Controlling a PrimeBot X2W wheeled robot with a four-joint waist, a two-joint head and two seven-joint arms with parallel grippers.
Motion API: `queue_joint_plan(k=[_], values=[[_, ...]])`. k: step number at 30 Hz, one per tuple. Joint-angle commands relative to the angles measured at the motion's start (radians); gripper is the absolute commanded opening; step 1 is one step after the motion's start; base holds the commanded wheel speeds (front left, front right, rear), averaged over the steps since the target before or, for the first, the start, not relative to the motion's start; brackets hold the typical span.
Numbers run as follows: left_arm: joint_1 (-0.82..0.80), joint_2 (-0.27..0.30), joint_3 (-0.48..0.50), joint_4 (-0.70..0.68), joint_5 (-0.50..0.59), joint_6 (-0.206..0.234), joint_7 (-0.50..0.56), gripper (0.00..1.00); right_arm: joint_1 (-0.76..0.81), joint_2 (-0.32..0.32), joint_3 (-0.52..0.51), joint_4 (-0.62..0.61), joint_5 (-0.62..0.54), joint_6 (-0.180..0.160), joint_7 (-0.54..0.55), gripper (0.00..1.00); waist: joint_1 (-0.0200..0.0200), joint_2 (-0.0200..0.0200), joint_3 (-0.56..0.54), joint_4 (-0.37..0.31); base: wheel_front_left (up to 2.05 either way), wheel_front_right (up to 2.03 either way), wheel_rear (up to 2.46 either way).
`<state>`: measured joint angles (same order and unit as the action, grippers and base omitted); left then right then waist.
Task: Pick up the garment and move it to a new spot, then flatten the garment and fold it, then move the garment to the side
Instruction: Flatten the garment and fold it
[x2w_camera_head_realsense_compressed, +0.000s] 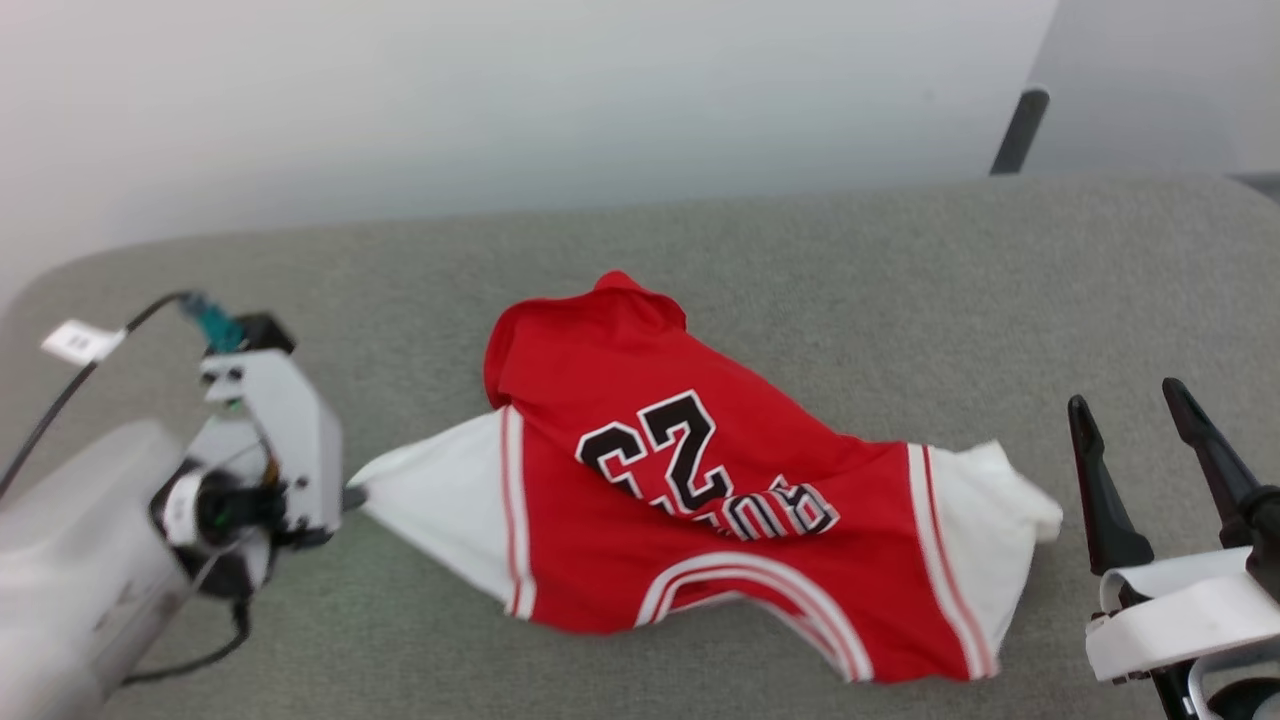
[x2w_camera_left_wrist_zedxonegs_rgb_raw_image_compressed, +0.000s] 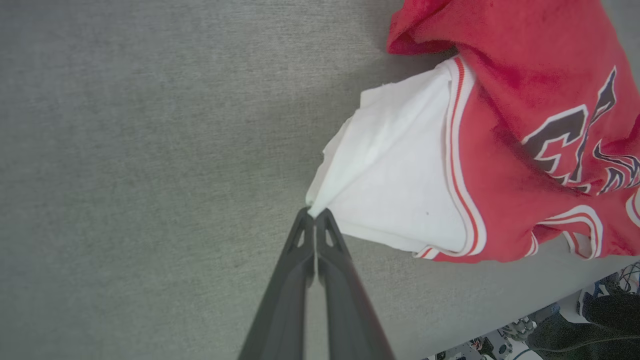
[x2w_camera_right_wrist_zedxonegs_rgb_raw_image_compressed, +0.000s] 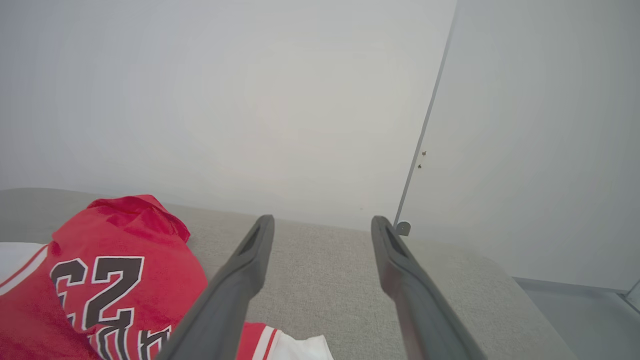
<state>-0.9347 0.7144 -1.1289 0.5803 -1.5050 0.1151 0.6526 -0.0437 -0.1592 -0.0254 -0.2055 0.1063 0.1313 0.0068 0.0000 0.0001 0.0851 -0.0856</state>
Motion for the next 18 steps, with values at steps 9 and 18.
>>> queue_joint_plan(k=[9, 18], values=[[0.133, 0.125, -0.021, -0.034, -0.002, 0.071, -0.022, 0.00, 0.049, -0.015, 0.003, 0.000, 0.006, -0.001, 0.024, 1.00, 0.0000, -0.0001, -0.091, 0.040, 0.00, 0.00, 0.00], [0.203, 0.151, -0.025, -0.009, -0.006, 0.057, -0.068, 0.00, 0.059, -0.017, 0.005, -0.011, 0.008, -0.001, 0.036, 1.00, 0.0000, -0.0001, -0.105, 0.035, 0.00, 0.00, 0.00]])
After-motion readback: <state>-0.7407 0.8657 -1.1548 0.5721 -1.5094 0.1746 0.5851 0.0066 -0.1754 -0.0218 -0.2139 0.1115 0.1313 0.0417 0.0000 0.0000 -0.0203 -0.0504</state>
